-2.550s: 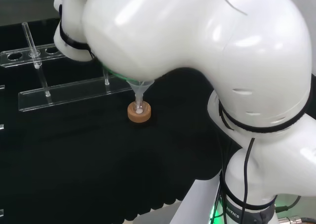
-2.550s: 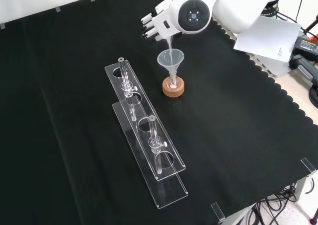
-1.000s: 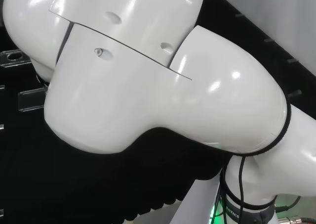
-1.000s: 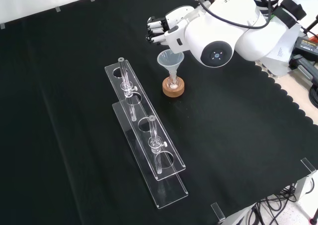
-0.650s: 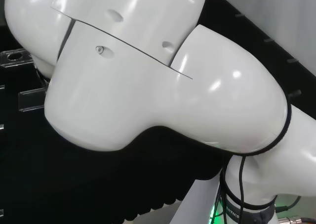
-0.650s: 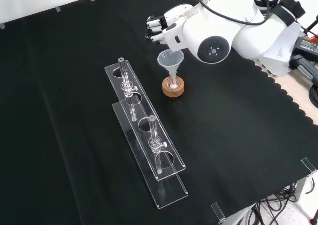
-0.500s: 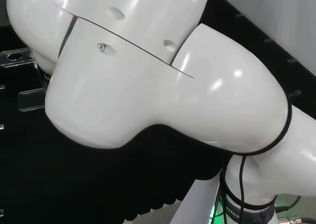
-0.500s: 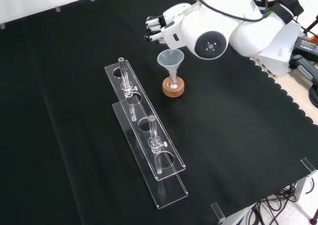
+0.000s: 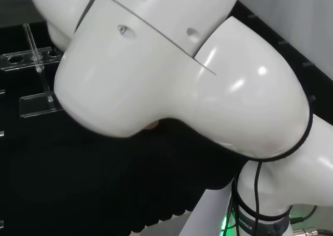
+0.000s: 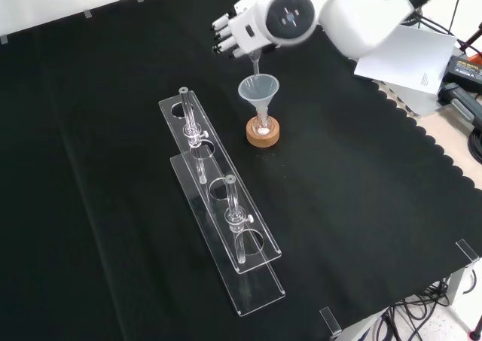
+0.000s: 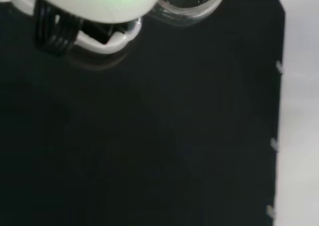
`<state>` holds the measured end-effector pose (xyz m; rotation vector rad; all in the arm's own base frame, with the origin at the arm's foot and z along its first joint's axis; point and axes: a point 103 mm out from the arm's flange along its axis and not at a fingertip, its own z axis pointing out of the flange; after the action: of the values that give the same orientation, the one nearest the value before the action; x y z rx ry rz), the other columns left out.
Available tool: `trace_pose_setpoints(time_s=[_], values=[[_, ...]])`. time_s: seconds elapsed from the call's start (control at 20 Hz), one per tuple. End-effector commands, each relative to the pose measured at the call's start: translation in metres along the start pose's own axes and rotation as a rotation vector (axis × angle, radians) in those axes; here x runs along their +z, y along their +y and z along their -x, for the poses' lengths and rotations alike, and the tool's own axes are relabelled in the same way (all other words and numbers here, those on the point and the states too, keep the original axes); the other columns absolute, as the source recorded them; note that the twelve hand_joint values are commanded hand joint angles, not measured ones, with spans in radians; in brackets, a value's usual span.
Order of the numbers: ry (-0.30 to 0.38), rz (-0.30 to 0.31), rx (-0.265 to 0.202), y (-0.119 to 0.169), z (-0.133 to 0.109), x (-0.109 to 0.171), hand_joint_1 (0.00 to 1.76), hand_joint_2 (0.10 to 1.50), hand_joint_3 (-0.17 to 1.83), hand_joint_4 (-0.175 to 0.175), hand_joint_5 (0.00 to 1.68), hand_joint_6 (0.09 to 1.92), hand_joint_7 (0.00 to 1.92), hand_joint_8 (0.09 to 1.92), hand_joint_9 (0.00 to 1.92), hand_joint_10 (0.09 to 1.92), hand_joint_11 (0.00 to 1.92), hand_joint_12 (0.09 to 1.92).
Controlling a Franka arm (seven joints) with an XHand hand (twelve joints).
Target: Pour all the NaCl from the weighing funnel into the round-bottom flask.
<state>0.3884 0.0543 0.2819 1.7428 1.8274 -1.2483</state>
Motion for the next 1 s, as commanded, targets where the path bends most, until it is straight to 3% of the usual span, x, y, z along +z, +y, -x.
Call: trace_pose_setpoints(time_s=[0.05,0.3,0.45,1.0], values=[[0.319,0.007,-0.075,0.007,0.015,0.021,1.12,0.58,0.85,0.175,1.21,0.88,0.48,0.70,0.82,0.43,0.72,1.10],[0.544,-0.025,-0.089,0.013,0.031,0.035,1.12,0.58,0.85,0.175,1.21,0.88,0.48,0.70,0.82,0.43,0.72,1.10],[0.637,-0.039,-0.090,0.016,0.037,0.042,1.12,0.58,0.85,0.175,1.21,0.88,0.48,0.70,0.82,0.43,0.72,1.10],[0.855,0.021,-0.081,0.021,0.060,0.062,1.12,0.58,0.85,0.175,1.21,0.88,0.48,0.70,0.82,0.43,0.72,1.10]])
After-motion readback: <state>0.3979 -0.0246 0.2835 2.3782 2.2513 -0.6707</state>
